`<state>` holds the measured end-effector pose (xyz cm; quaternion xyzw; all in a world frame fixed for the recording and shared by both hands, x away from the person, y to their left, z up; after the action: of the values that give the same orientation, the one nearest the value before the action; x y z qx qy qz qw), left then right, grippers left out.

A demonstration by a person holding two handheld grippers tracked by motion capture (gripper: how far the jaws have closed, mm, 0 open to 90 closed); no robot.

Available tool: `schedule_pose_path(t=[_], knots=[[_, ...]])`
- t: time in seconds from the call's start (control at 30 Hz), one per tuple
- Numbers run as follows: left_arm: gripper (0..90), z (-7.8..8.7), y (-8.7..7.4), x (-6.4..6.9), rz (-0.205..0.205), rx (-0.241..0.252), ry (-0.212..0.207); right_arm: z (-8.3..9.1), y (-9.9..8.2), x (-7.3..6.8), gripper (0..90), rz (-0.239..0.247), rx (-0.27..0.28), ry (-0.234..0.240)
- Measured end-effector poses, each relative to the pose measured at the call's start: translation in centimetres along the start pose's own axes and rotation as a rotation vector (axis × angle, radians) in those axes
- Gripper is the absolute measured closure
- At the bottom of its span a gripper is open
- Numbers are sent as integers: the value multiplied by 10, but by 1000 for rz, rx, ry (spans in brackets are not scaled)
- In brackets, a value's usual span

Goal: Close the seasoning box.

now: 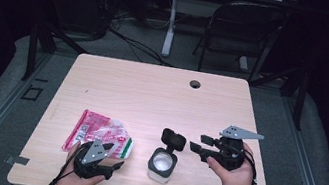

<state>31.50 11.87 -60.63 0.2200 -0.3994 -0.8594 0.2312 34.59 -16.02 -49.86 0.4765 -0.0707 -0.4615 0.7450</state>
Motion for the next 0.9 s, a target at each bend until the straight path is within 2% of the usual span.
schedule_pose_path(t=[0.17,0.3,0.37,0.53,0.77,0.9], knots=[[306,1,0,1,-2,-2,-2,-5,-1,8,504,-14,5,-20],[306,2,-2,4,-4,-4,-2,-13,-3,17,524,-23,2,-56],[306,3,-2,4,2,-5,0,-18,-4,18,535,-32,-5,-45],[305,7,-5,3,6,-3,8,-28,-5,20,567,-25,-21,-55],[306,12,-8,0,12,-5,24,-33,-2,21,631,-40,-15,-43],[306,14,-8,0,16,-3,29,-34,-2,19,659,-32,-25,-34]])
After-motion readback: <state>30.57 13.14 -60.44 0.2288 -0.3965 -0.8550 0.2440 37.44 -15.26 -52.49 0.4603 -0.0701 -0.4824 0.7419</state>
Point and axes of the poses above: each handheld gripper's, and its own axes: z roughly backward along the jaws, y roughly out of its top, x roughly to its right, the point moved 9 cm from there along -z, roughly forward along the jaws, and after that the axes turned 8 degrees about -z, right-handed, at the moved point
